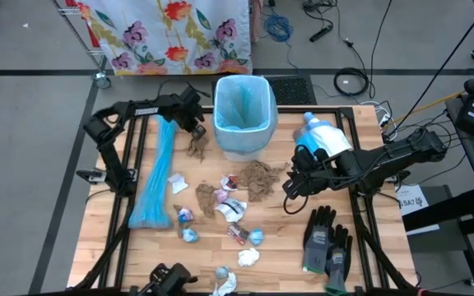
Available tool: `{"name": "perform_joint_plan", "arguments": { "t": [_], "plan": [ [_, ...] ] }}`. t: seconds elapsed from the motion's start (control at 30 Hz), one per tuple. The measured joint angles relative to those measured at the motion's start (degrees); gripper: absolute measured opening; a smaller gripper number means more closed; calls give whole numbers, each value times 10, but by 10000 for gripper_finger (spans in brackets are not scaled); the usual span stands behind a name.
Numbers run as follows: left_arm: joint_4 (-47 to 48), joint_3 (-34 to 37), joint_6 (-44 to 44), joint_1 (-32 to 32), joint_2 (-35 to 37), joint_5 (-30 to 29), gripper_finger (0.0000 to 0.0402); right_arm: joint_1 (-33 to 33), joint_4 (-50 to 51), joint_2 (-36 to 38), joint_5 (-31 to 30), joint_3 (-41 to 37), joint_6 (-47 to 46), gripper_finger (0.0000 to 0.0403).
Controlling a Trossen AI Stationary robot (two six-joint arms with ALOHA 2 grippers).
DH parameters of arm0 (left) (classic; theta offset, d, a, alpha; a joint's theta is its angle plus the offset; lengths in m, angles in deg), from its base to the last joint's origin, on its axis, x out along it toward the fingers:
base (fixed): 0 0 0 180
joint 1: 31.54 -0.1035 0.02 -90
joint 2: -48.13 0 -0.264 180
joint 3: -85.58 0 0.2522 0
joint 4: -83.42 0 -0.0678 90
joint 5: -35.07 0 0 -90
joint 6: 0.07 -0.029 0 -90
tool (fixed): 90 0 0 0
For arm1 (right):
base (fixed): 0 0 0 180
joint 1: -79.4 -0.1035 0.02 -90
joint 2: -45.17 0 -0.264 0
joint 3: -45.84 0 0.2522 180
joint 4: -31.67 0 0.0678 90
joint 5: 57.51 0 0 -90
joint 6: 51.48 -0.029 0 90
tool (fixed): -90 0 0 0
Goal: Place trash/remove bag and relplace
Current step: Put the brown paper into the blue trash bag inside the white trash bin
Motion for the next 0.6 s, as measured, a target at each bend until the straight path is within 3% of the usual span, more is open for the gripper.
{"name": "perform_joint_plan", "arguments": {
  "t": [0.23, 0.43, 0.6],
  "plan": [
    [38, 0, 15, 11, 85, -7, 3, 0, 0, 0, 0, 0, 20, 100],
    [4, 0, 36, 10, 118, -13, 6, 0, 0, 0, 1, 0, 34, 100],
    [-18, 1, 44, 0, 117, -13, 57, 0, -1, 0, 1, 0, 27, 100]
  ]
}}
